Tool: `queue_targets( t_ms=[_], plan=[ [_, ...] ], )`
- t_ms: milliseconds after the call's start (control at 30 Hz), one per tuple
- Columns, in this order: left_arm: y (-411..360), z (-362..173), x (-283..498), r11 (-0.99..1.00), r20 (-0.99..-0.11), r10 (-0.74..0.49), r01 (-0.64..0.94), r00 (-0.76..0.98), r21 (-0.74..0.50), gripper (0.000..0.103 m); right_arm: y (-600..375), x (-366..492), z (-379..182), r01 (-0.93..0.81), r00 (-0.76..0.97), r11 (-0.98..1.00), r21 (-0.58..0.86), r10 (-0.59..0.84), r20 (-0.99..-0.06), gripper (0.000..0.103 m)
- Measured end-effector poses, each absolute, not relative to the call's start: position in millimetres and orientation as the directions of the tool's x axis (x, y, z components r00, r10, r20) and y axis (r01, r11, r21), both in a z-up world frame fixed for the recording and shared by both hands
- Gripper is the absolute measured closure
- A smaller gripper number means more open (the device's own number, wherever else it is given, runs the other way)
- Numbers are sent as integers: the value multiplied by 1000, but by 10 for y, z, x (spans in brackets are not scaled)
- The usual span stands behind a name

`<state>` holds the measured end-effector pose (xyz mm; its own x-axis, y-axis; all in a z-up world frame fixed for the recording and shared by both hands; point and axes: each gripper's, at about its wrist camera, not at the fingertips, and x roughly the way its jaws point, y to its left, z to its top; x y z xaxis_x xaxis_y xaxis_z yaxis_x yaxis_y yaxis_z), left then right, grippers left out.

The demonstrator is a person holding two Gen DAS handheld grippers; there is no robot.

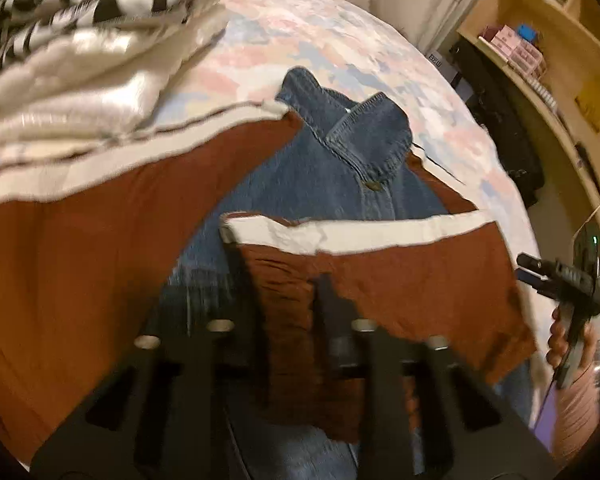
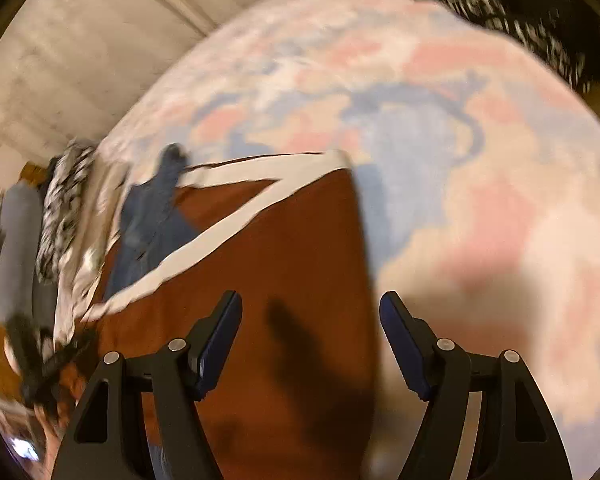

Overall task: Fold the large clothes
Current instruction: 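Lay the sleeve on the jacket and open the right tool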

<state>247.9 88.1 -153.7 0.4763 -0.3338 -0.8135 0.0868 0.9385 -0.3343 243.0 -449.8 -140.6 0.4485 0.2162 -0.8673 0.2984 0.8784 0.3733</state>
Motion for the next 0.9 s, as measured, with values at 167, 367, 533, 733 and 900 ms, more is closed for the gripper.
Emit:
queue_targets(
  t_ms=[167,367,533,733,900],
  plan=[
    [780,-1307,2550,962,-770,-267,110,579,-252,90,-4526,2790,-1679,262,417,881,395,266,-869,99],
    [754,-1453,2683,981,-775,-189,73,603,-182,90,-4508,2803,-1349,261,546,923,282,100,-832,100],
    [766,-1834,2764,989,-837,-143,44,528,-141,84,-4448,2926,-1497,257,447,949,181,49,-893,91],
    [751,-1571,2603,996,-856,-63,80,513,-25,71,-4294,2645,-1030,280,510,954,107,-53,-859,44],
    [782,-1174,2340,995,-836,-71,92,544,-25,71,-3921,2325,-731,209,547,967,144,7,-837,44]
  ],
)
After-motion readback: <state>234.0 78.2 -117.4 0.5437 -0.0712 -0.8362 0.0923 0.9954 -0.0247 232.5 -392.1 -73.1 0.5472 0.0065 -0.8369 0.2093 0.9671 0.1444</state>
